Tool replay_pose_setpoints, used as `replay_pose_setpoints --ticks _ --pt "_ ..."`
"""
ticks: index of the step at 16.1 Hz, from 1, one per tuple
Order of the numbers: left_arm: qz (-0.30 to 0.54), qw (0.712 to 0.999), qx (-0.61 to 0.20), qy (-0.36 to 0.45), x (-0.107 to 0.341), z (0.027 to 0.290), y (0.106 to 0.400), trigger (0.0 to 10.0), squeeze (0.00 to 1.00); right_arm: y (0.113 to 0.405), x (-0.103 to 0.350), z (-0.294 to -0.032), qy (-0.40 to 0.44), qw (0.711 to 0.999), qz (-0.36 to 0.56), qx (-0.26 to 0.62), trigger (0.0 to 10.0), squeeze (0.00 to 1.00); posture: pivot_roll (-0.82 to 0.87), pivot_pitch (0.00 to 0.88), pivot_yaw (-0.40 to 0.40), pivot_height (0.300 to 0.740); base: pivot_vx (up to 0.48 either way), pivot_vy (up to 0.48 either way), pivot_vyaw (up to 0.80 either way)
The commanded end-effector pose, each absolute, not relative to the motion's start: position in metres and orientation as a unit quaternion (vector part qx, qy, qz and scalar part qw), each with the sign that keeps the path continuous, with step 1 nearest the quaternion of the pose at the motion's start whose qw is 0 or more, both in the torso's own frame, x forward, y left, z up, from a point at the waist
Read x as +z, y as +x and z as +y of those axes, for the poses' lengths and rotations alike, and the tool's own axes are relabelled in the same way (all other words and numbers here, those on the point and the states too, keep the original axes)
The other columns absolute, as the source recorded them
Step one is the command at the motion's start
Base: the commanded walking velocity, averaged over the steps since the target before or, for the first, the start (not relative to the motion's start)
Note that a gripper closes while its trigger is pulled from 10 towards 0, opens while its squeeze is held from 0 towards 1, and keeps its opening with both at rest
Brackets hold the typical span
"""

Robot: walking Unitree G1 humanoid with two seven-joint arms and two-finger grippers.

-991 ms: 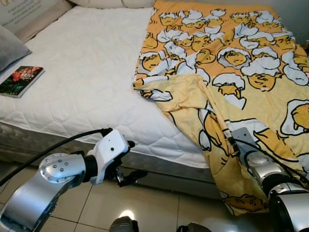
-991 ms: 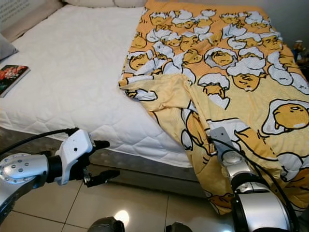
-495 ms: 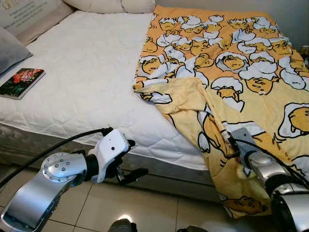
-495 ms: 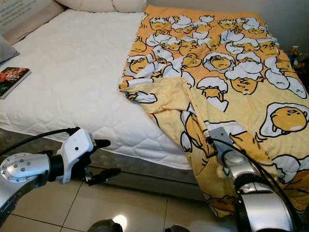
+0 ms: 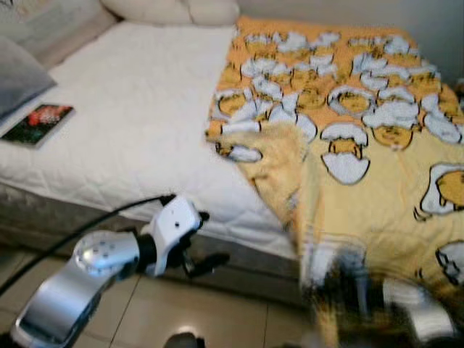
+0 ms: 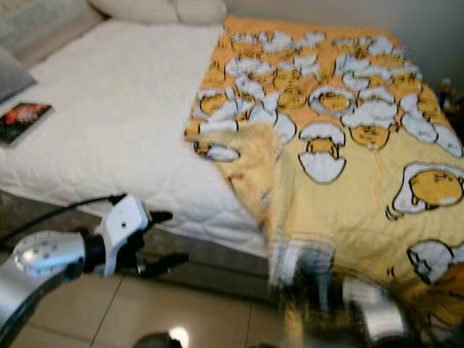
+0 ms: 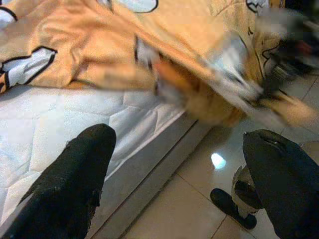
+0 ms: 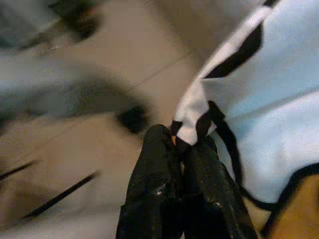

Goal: Clean up the room

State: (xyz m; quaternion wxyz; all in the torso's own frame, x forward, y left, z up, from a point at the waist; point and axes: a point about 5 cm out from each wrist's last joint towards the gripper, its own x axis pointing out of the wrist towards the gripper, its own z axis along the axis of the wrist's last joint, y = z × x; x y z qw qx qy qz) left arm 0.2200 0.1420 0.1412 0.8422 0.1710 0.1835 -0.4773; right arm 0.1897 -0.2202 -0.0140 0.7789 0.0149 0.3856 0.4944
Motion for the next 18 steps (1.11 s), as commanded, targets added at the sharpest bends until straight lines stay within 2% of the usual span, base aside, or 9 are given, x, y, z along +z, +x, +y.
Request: replay_pose_setpoints --ticks 1,3,5,6,7,8,13,15,18 --pt "0.176 0.841 -0.480 0.178 0.142 0.139 0.222 10.0 0.00 0.192 -0.008 -0.215 0.019 0.762 0.373 0.529 0.0 0.00 -0.01 0.000 0.015 0.740 0.000 0.000 0.00" --pt "0.174 0.840 -0.481 0.178 0.142 0.138 0.223 10.0 0.00 0.189 -0.016 -0.213 0.034 0.762 0.377 0.526 0.0 0.00 -0.01 0.000 0.018 0.740 0.000 0.000 0.00" --pt "0.172 0.841 -0.481 0.181 0.143 0.139 0.224 10.0 0.00 0.160 -0.031 -0.217 0.029 0.780 0.382 0.494 0.0 0.00 0.00 0.000 0.021 0.740 0.000 0.000 0.00" --pt "0.172 0.841 -0.480 0.183 0.142 0.140 0.223 10.0 0.00 0.169 -0.034 -0.223 -0.006 0.820 0.368 0.438 10.0 0.24 0.00 0.000 0.020 0.740 0.000 0.000 0.00" --pt "0.172 0.841 -0.479 0.183 0.142 0.140 0.223 10.0 0.00 0.173 -0.034 -0.223 -0.006 0.829 0.364 0.425 10.0 0.24 0.00 0.000 0.020 0.740 0.000 0.000 0.00" --pt "0.172 0.841 -0.479 0.183 0.142 0.140 0.223 10.0 0.00 0.179 -0.032 -0.225 0.007 0.835 0.360 0.416 10.0 1.00 0.00 0.000 0.021 0.740 0.000 0.000 0.00" --pt "0.173 0.844 -0.474 0.183 0.137 0.139 0.224 10.0 0.00 0.189 -0.022 -0.234 0.018 0.857 0.322 0.402 10.0 1.00 -0.01 0.000 0.019 0.740 0.000 0.000 0.00" --pt "0.182 0.853 -0.455 0.178 0.130 0.143 0.223 10.0 0.00 0.203 -0.009 -0.205 0.056 0.871 0.265 0.410 10.0 1.00 -0.02 0.000 0.016 0.740 0.000 0.000 0.00" --pt "0.187 0.859 -0.446 0.170 0.126 0.144 0.220 10.0 0.00 0.202 0.007 -0.199 0.068 0.869 0.241 0.427 10.0 1.00 -0.03 0.000 0.013 0.740 0.000 0.000 0.00"
